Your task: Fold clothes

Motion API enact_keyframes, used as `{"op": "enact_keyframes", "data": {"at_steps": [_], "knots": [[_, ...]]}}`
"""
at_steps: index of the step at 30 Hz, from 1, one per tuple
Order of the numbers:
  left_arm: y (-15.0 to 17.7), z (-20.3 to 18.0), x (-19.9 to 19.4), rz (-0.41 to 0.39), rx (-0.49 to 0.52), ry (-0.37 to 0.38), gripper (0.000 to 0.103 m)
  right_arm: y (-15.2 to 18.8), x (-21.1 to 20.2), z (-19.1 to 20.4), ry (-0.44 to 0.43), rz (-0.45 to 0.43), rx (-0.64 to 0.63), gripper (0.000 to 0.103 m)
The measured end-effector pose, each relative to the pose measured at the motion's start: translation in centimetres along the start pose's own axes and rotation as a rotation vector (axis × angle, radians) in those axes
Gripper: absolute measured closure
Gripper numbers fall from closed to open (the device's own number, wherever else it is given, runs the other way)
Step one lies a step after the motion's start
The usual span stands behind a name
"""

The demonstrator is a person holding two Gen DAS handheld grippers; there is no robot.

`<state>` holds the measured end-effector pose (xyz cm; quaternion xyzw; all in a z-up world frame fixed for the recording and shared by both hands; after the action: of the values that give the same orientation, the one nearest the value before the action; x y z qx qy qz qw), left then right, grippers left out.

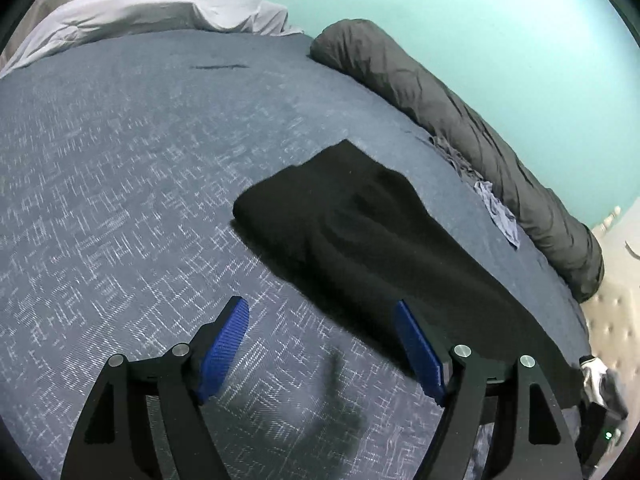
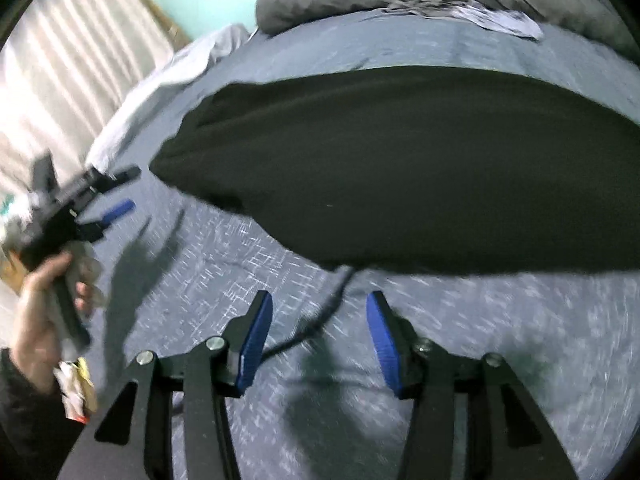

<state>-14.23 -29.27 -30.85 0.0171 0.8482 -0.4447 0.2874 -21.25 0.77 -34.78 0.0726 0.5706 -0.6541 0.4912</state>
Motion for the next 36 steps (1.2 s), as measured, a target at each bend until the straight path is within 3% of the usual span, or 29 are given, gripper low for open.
{"op": "enact_keyframes", "data": {"at_steps": [7,14,26,27,28,31,36], "knots": [[-0.7,2.2,0.0,-0.005,-0.070,-0.004,0.024,-1.0,3.1,0.4,0.038,-0.004,-0.018,0.053],[-1.3,2.8,-0.2,-0.016,-0.088,0.004,0.023,-4.2,1.7,0.8,0.025,-0.175,-0.077,0.053],[-1.4,2.8,-0.1,-0.023,-0.080,0.003,0.023,-2.7,5.9,2.1,0.011,-0.053,-0.189,0.052],[-1.4,2.8,-0.1,-0.023,-0.080,0.003,0.023,-2.7,5.8,2.4,-0.003,-0.052,-0.203,0.062],[-1.4,2.7,-0.1,-0.023,-0.079,0.003,0.023,-2.7,5.6,2.7,-0.020,-0.054,-0.225,0.087],[-1.4,2.7,-0.1,-0.023,-0.079,0.003,0.023,-2.5,5.0,3.7,-0.055,-0.046,-0.277,0.096],[-1.5,2.7,-0.1,-0.023,-0.078,0.004,0.023,-2.6,3.7,3.3,-0.106,-0.042,-0.251,0.099]]}}
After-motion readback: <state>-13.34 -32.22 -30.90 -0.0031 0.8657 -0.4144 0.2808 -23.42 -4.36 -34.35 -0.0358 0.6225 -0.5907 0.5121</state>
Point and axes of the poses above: each gripper's, at about its wrist camera, not at the fingertips, and x roughly the way its jaws point, z to its left, y to its underside, the point moved 5 cm from there along x, roughly the way its jaws point, and after that the axes turned 14 degrees about -z, right-handed, at the moved point
